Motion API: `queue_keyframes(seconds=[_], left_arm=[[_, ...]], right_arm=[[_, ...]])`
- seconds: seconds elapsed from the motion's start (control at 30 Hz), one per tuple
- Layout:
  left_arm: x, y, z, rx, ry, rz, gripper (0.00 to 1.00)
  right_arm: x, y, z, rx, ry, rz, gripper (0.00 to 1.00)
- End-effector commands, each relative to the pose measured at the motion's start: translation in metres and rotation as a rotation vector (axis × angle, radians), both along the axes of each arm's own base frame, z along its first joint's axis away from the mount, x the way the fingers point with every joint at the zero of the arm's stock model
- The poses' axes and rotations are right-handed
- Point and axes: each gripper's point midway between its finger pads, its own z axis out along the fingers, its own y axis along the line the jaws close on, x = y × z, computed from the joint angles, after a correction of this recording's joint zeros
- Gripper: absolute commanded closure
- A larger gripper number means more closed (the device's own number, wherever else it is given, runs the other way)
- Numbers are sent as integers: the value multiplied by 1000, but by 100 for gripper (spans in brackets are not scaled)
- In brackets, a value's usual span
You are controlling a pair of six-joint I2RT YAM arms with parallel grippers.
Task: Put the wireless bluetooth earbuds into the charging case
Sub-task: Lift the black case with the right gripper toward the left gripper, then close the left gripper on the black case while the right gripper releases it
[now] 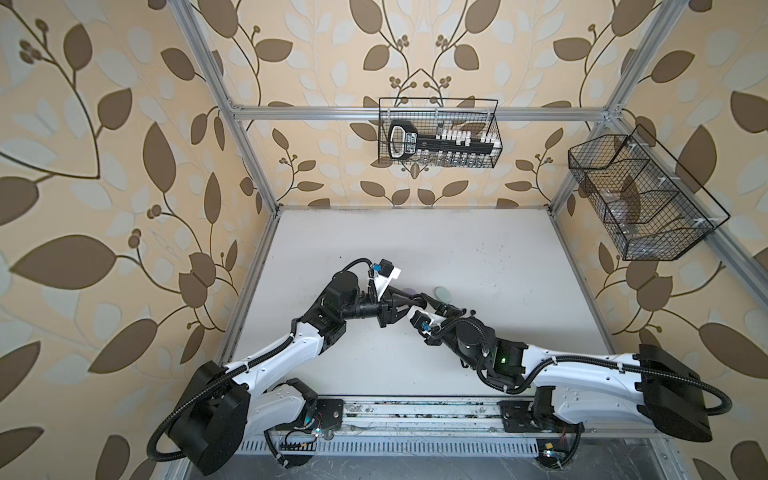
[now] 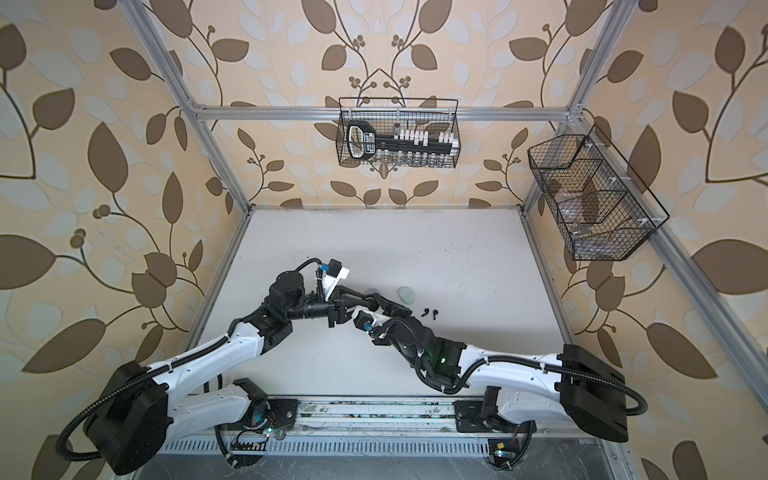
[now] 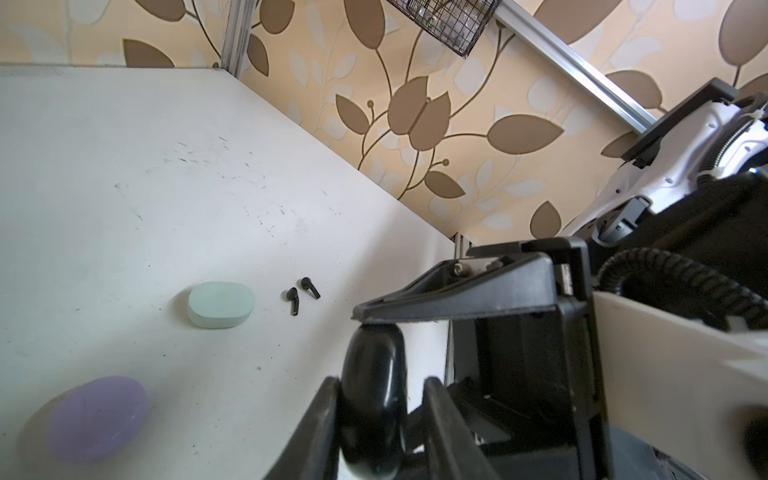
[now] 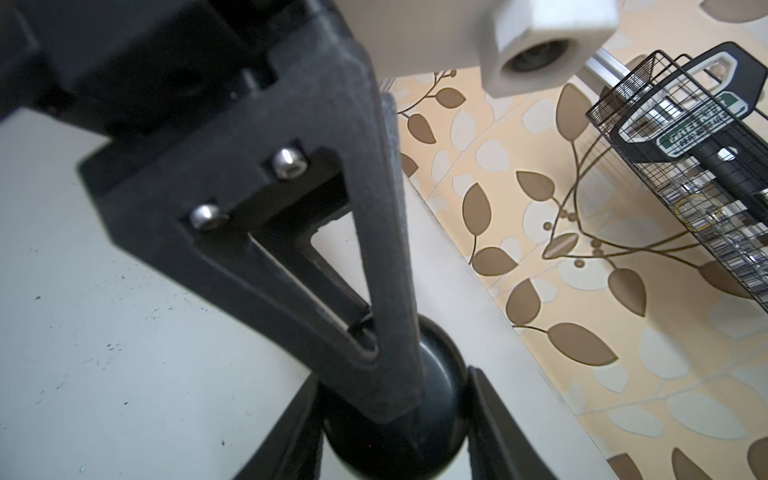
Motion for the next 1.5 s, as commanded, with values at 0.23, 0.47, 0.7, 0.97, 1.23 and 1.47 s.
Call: queue_keyframes(seconds=[0.23,0.47,0.7,0.97,1.23,1.47], left_arm=[[-15,-17,17,-9,-48,-122,62],[-16,-18,15,3,-49,-118,66],[-17,-20,15,-5,-39,-135,67],[-20,-21,17,-10,-35,-165,71],[-13,-23,12,3,-20,-140,100],[-6,-16,-2,19,-193,-73,100]], right_arm=[[3,-3,25,42,-67,-36,76],[8,-15,33,88,-69,-67,77],[6,-20,38,109,-70,-59,76],[5,-19,39,104,-81,-69,76],[1,-16,41,117,-59,-42,53],[-32,-4,48,211,66,109,33]])
